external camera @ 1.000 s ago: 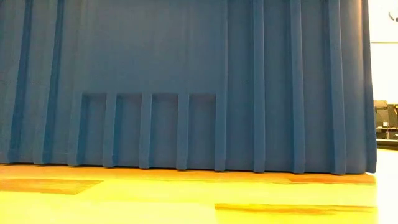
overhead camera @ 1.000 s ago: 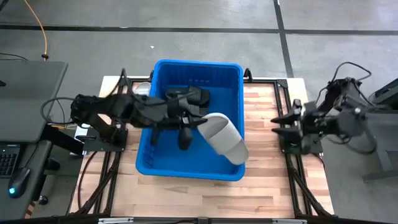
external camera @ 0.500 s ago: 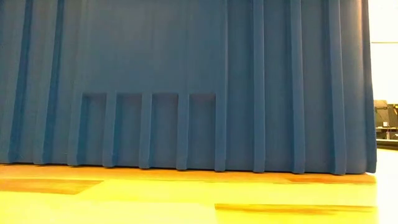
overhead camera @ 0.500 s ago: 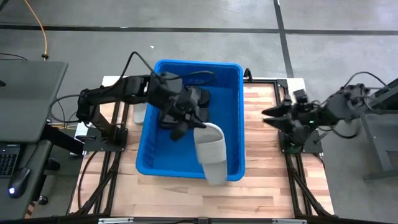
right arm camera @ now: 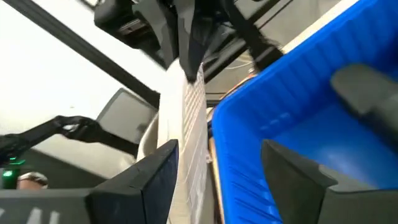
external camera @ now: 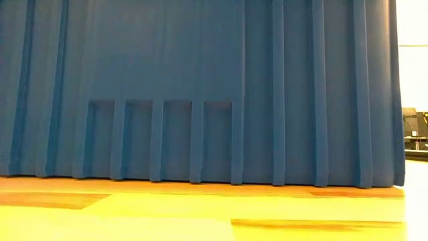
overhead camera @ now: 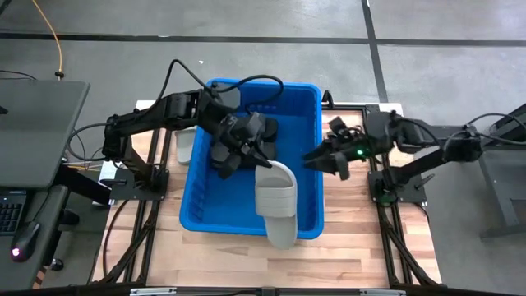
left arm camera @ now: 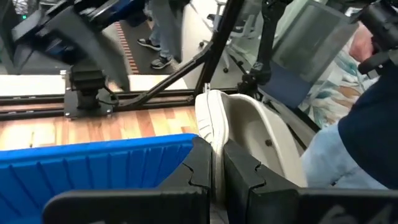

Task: Pick and place slides into bin
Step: Put the right white slipper into the bin

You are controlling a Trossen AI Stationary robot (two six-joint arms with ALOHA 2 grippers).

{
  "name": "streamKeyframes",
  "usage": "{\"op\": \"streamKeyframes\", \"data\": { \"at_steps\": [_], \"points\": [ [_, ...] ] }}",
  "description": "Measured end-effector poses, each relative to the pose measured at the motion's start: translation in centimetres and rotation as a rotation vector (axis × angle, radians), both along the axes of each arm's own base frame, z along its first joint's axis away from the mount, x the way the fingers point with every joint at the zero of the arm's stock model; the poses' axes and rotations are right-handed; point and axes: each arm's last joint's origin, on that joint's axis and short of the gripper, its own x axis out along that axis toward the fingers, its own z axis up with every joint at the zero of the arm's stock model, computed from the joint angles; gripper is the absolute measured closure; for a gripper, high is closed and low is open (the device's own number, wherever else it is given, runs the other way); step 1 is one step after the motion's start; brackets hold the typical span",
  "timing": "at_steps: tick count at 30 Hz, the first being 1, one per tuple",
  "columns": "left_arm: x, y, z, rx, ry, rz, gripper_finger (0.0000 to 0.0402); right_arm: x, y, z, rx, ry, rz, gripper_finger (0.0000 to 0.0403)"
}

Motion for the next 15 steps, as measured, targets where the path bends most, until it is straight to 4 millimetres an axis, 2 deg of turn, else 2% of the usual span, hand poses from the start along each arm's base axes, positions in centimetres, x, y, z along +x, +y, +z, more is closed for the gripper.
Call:
{"op": "streamKeyframes", "data": {
  "at_steps": [5,11,15],
  "points": [
    [-0.1,0.0,-0.2,0.003,0.024,0.008,0.0398,1.7,-1.3,-0.7,0.055,0.029,0.080,0.0188],
    [-0.2,0.0,-0.5,0.019,0.049,0.021,0.0398,3.3,-1.3,-0.4,0.122,-0.048,0.188,0.0208],
    [-0.2,0.4,-0.5,0.021,0.047,0.027,0.0398,3.6,-1.2,-0.5,0.132,-0.046,0.187,0.0217]
  ]
}}
